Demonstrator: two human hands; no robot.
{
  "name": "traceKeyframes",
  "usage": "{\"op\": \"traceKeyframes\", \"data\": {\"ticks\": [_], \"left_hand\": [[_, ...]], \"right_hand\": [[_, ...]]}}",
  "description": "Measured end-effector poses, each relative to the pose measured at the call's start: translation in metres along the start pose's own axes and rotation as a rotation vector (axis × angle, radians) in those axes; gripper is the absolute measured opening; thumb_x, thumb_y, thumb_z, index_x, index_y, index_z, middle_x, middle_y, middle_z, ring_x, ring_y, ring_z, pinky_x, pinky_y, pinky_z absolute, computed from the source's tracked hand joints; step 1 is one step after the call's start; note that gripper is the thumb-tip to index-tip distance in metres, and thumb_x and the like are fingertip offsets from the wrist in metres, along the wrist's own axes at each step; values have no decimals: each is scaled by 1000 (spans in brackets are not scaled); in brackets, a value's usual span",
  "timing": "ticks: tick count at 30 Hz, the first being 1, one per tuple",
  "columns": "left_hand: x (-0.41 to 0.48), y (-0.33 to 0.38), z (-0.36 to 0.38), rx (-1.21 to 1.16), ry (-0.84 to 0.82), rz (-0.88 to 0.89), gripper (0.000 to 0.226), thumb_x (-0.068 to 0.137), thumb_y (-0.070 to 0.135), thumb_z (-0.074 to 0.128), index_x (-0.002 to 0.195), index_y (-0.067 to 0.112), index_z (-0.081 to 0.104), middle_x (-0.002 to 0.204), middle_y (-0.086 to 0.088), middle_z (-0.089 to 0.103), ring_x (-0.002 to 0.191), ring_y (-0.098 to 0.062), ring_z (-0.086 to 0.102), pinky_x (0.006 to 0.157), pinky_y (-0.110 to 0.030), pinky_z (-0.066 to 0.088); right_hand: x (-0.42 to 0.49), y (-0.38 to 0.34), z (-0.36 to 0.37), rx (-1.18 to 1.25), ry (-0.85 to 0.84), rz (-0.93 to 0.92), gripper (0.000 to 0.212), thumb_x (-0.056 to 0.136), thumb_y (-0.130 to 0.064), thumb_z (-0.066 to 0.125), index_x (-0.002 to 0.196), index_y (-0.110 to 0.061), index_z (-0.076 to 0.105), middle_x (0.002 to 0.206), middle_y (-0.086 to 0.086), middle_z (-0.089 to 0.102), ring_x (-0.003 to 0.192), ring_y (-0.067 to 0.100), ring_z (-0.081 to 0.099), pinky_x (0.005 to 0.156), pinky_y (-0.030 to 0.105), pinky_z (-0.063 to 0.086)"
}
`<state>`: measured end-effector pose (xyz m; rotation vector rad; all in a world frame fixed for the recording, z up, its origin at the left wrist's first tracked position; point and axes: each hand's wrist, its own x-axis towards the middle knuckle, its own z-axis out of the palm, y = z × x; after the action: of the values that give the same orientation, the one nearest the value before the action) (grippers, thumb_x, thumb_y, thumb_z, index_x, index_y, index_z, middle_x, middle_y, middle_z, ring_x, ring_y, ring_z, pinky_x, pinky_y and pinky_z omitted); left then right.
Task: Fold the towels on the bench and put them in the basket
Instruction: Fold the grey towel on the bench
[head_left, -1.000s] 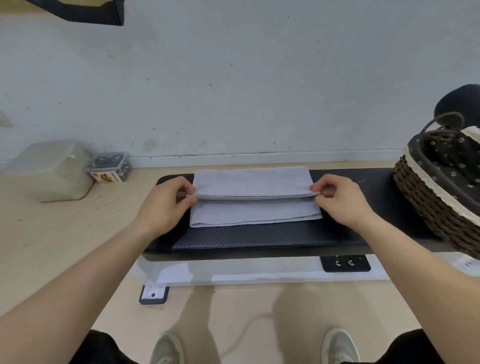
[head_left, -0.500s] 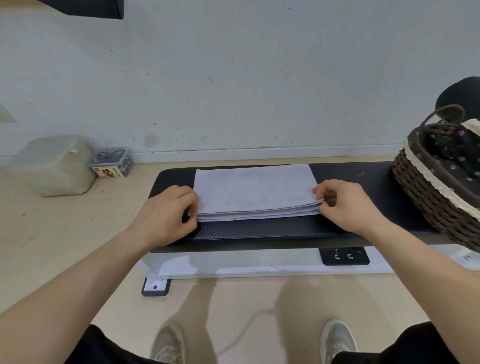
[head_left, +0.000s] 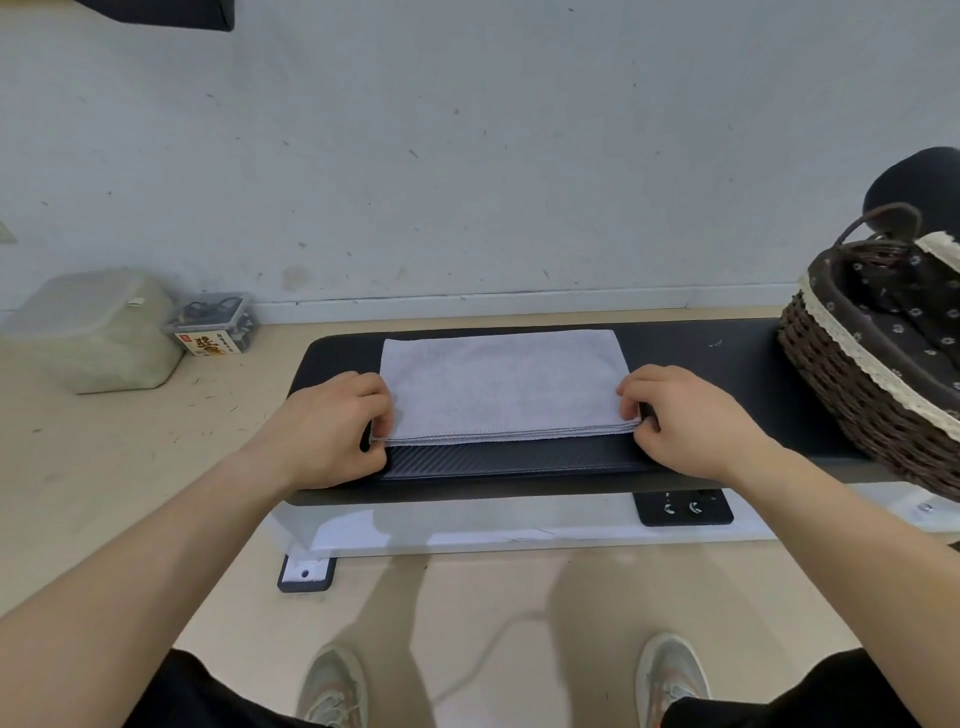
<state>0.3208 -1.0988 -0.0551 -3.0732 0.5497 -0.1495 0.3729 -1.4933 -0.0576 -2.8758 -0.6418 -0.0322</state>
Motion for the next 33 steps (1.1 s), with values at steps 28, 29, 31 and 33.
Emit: {"op": "traceKeyframes", "data": {"ticks": [28,29,31,33], "left_hand": [[63,18,41,-180,-213,-405,69,101,57,9,158,22,-9,165,0,-18,153,-19,-10,124,-46,-2],[58,20,39,-186,-225,-403,69,101,57,9,158,22,-10,165,0,-18,153,-19,-10,124,-47,-2],[45,25,35,-185,-257,-380,70,102,57,12,158,22,-9,165,0,-18,153,-19,-10,124,-47,-2],[30,28,31,-208,-224,-361,69,102,57,21,159,24,1,167,1,-7,154,-20,0,124,-46,6]], "right_hand": [[70,-39,45,-26,-158,239,81,97,-68,14,159,-20,-6,166,3,-14,153,19,-12,124,44,-2],[65,-41,44,-30,-166,236,81,97,-68,13,159,-20,-7,166,4,-14,153,19,-13,124,45,-2],[51,-45,42,-42,-187,231,81,96,-68,11,159,-20,-9,166,3,-16,153,19,-14,124,47,-3],[38,-48,39,-67,-196,224,79,97,-67,11,159,-21,-9,166,2,-15,153,20,-13,123,49,-5]]}}
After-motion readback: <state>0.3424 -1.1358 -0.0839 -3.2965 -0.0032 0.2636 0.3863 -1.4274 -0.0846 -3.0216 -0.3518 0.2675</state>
